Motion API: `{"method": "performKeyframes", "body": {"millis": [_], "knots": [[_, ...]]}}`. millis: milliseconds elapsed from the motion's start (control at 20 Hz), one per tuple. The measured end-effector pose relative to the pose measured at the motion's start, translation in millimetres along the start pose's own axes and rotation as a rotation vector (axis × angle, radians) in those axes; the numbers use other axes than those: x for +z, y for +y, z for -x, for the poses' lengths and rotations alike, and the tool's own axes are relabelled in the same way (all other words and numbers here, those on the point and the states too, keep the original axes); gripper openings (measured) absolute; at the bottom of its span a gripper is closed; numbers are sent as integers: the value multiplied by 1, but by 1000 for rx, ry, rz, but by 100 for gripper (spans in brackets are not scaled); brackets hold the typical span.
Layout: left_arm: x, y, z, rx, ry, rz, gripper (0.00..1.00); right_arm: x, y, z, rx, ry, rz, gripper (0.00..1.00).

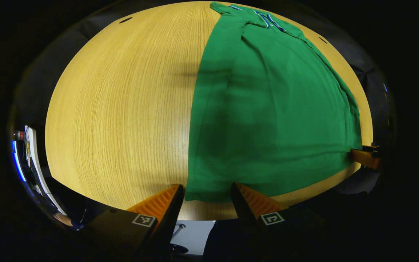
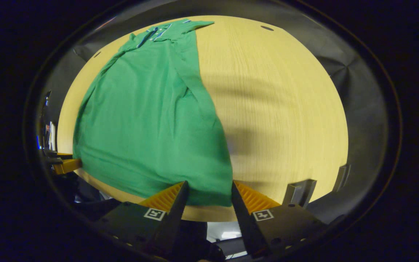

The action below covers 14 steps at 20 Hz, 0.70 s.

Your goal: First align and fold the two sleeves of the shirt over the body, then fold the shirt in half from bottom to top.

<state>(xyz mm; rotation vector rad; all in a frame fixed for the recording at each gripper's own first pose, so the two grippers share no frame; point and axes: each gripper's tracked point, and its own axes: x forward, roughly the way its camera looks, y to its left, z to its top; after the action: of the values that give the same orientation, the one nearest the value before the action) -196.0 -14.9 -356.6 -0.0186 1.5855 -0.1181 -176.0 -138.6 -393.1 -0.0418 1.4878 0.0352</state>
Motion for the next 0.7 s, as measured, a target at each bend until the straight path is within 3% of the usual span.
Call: {"method": "performKeyframes", "body": {"millis": [100, 250, 350, 400, 650, 700], "knots": [[3, -4, -3, -10, 7, 0, 75, -1, 4, 0, 12, 6, 5, 51], [5, -10, -2, -40, 24, -11, 51, 0, 11, 1, 35, 19, 2, 8], [15, -16, -1, -74, -4, 25, 15, -5, 20, -2, 49, 29, 16, 7], [22, -16, 2, -88, -16, 46, 11, -1, 17, 2, 53, 27, 28, 0], [69, -14, 31, -146, -56, 114, 7, 12, 24, 14, 109, -27, -16, 0], [53, -15, 54, -160, -69, 106, 7, 16, 23, 19, 118, -33, -18, 0]]}}
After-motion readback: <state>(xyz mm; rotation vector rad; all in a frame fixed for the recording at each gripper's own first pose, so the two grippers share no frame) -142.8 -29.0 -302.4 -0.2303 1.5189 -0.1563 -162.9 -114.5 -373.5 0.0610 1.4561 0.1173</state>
